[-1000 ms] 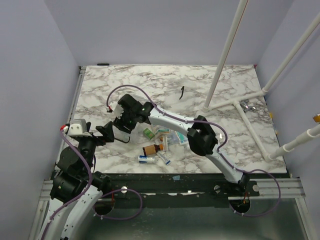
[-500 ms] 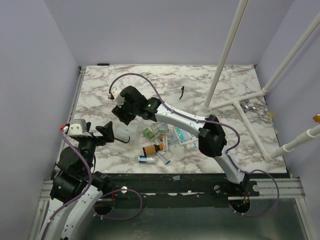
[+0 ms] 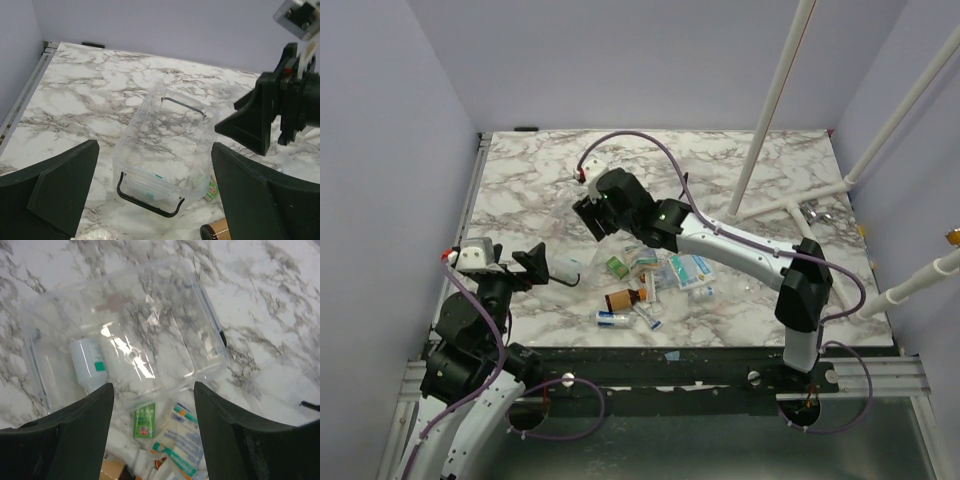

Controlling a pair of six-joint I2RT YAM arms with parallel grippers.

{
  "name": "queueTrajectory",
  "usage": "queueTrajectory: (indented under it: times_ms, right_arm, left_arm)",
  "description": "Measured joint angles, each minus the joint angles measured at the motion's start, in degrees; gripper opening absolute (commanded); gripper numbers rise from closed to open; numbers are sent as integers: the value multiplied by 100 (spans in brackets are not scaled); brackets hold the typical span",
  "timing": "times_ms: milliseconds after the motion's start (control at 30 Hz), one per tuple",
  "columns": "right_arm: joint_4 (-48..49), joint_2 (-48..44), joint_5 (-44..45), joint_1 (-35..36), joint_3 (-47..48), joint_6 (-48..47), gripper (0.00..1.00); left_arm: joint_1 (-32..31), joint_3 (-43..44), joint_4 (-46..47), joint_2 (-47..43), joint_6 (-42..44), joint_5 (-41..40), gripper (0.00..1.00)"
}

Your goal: Organize the medicine kit

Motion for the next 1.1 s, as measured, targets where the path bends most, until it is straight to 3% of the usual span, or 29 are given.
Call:
queueTrajectory:
  times_ms: [333, 600, 1100]
  right_arm:
    - [35, -1309, 127, 2, -2361, 466, 68]
    - [164, -2269, -881, 4, -3692, 492, 72]
    - [1550, -2343, -2651, 26, -5036, -1556, 85]
  left_arm:
    - [0, 0, 0, 166, -2, -2, 98]
    - [0, 0, 0, 216, 0, 0, 98]
    - [0, -28, 0, 247, 0, 2, 98]
